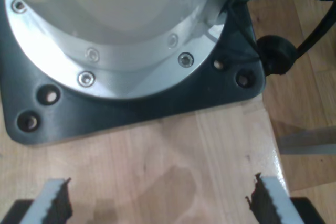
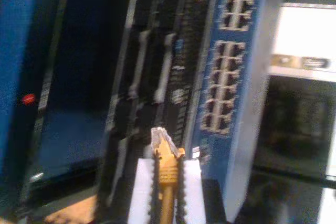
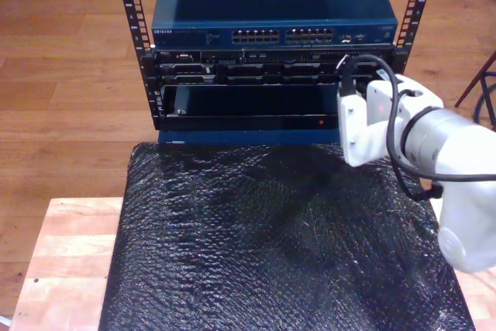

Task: Grab the cable and plug it in

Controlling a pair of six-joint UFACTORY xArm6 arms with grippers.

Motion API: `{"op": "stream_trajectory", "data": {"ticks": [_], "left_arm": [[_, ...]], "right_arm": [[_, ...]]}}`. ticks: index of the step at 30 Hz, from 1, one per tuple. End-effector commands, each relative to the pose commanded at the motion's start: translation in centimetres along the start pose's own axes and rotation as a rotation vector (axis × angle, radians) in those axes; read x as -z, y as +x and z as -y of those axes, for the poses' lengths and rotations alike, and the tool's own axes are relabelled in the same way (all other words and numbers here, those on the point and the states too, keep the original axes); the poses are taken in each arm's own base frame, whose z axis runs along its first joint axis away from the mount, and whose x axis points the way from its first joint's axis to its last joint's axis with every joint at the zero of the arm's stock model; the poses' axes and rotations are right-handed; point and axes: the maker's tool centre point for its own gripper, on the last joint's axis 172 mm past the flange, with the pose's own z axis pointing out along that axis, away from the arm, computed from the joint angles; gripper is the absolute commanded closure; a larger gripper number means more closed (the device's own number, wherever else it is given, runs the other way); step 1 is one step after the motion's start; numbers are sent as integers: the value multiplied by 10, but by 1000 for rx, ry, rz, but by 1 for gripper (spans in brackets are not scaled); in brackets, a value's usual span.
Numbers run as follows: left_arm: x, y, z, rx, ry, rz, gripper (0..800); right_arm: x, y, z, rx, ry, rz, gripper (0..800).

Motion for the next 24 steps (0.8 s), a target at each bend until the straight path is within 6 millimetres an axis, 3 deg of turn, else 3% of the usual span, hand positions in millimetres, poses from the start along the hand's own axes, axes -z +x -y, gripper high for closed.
{"op": "stream_trajectory", "data": {"ticks": [6,9,12,17,24], "left_arm": [[0,0,0,0,0,0,0],[0,0,0,0,0,0,0],[0,0,0,0,0,0,0],[0,0,0,0,0,0,0],[0,0,0,0,0,0,0]], "right_arm": [[-4,-7,-20,-51,-115,13,799],[-4,0,-26,-99,-152,24,799],[-5,-11,-21,-129,-164,70,798],[-11,-2,-25,-96,-196,57,798],[-10,-6,-19,-118,-227,70,800]]}}
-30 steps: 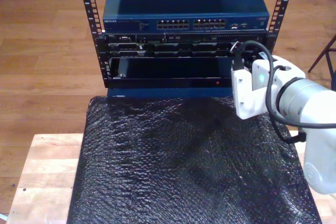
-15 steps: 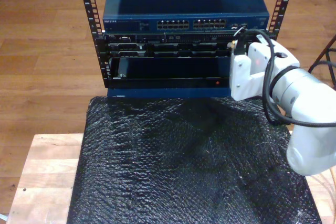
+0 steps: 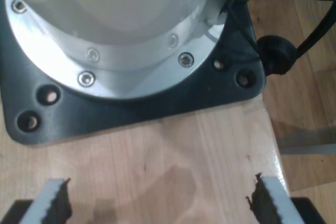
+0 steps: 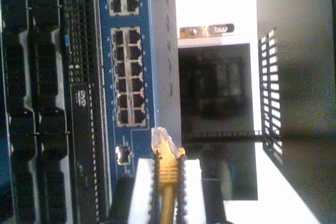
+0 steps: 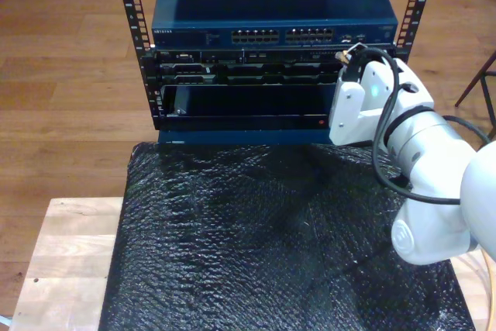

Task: Grab the cable and plug it in

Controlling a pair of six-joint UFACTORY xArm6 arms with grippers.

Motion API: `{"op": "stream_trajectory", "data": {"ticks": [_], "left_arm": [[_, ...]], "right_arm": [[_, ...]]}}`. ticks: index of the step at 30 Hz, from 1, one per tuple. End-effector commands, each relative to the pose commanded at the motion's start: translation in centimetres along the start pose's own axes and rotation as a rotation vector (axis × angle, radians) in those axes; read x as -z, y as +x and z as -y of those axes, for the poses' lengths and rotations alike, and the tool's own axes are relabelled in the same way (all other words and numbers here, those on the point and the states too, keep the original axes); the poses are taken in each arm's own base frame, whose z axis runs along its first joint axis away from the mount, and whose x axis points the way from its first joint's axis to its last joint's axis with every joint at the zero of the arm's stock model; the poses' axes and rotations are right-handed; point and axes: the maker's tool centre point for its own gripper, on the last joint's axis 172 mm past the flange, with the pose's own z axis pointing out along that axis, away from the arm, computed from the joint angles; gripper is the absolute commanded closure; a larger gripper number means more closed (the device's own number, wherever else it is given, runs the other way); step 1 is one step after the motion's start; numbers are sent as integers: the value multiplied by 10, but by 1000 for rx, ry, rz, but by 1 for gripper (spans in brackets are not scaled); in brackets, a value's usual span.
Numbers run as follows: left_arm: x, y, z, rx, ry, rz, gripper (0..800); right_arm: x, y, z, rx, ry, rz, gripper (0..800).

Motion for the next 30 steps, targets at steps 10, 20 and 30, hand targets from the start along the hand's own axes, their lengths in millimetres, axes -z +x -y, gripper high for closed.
{"op": "stream_trajectory", "data": {"ticks": [10,20,30], "left_arm": [[0,0,0,0,0,0,0],[0,0,0,0,0,0,0],[0,0,0,0,0,0,0]], "right_arm": [[-19,4,7,-30,-48,58,800],[-21,-10,8,36,-127,169,800],[-32,-22,7,82,-184,283,800]]}}
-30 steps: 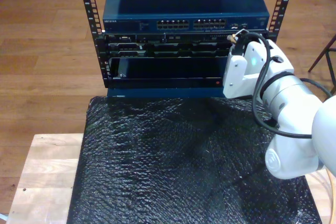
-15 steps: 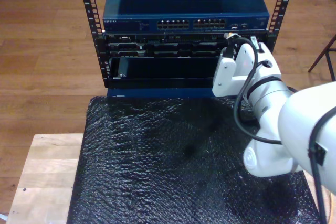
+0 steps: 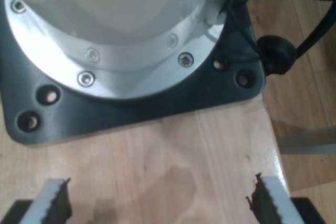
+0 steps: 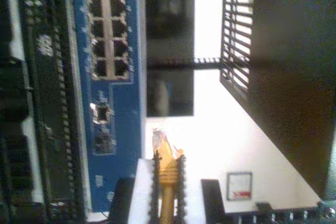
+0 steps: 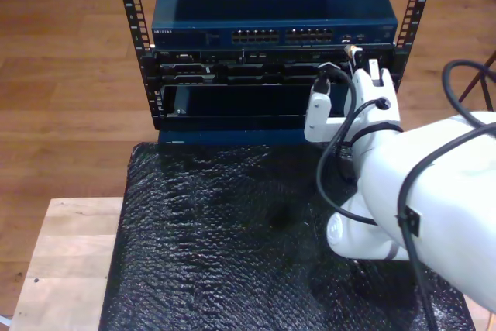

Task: Grab the cable and plug it in

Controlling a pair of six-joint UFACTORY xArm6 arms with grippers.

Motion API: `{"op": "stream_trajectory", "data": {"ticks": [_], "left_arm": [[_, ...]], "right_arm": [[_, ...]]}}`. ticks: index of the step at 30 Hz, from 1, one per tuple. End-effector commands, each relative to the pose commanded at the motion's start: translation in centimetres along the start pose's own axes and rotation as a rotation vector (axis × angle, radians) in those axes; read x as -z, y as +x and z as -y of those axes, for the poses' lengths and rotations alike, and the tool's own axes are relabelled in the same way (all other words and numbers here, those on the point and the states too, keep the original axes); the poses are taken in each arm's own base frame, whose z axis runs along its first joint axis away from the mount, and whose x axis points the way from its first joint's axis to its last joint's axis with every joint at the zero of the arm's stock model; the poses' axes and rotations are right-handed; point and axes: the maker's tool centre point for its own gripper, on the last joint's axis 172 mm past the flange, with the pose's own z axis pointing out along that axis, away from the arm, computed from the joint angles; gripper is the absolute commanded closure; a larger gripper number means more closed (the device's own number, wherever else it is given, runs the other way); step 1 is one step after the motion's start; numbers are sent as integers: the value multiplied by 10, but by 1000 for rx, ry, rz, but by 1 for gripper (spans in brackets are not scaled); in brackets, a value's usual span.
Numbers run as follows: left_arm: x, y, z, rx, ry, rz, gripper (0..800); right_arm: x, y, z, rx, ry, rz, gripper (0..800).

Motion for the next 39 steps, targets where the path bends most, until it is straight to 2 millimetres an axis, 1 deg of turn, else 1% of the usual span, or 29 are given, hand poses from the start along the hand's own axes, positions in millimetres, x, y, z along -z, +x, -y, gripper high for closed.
{"op": "stream_trajectory", "data": {"ticks": [2,6,10,14,22,24,26,36,39], "left_arm": [[0,0,0,1,1,0,0],[0,0,0,1,1,0,0],[0,0,0,1,1,0,0],[0,0,0,0,0,0,0],[0,0,0,-1,-1,0,0],[0,0,0,0,0,0,0],[0,0,0,0,0,0,0],[0,0,0,0,0,0,0],[0,0,0,0,0,0,0]], "right_arm": [[-4,-1,0,6,-6,12,800],[-8,6,4,4,-8,14,800],[-12,9,1,-2,-27,19,800],[-19,16,6,-6,-37,15,800],[-30,22,12,0,-48,16,800],[-33,23,17,0,-48,16,800],[-37,25,16,-2,-55,15,800],[-44,27,27,-2,-49,17,800],[-46,27,27,-6,-52,18,800]]}}
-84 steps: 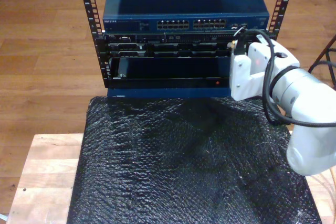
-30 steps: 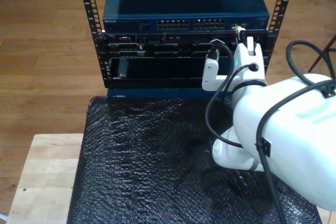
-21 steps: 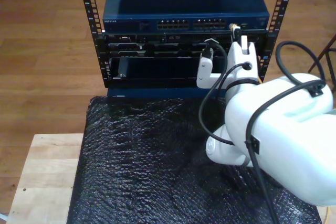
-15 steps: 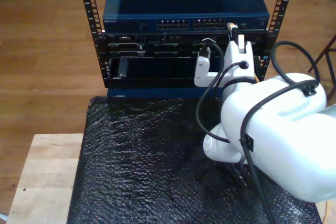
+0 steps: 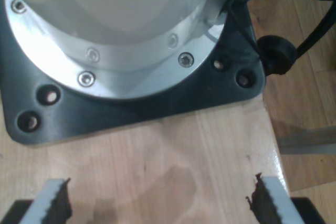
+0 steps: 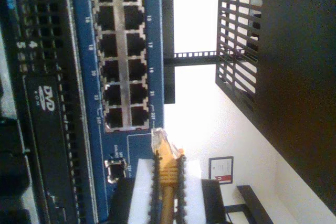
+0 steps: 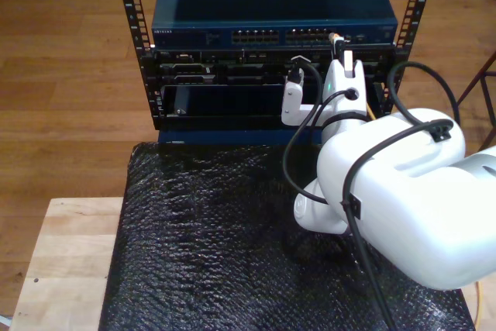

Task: Grab the cable and plug it in

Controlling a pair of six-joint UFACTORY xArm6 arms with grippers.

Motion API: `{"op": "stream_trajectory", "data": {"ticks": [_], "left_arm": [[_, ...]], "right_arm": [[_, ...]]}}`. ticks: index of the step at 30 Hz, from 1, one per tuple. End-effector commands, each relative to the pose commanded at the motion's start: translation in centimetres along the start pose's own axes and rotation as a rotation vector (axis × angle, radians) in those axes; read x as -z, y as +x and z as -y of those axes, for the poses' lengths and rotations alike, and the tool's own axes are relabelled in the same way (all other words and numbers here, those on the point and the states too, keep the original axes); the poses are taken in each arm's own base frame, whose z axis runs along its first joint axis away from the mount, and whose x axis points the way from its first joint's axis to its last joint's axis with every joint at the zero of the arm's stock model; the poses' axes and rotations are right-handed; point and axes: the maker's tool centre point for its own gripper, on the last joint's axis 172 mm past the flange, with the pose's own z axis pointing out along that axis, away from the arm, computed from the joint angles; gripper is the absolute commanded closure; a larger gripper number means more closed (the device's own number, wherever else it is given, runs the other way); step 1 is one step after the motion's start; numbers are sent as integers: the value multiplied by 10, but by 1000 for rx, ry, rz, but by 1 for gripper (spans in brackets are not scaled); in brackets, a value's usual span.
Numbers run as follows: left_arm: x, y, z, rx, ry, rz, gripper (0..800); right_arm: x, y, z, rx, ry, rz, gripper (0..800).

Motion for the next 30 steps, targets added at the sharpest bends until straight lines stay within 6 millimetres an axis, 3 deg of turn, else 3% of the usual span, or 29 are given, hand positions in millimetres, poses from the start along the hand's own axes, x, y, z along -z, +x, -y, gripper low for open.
{"op": "stream_trajectory", "data": {"ticks": [30], "left_arm": [[0,0,0,0,0,0,0]], "right_arm": [[-15,4,11,-14,0,1,800]]}}
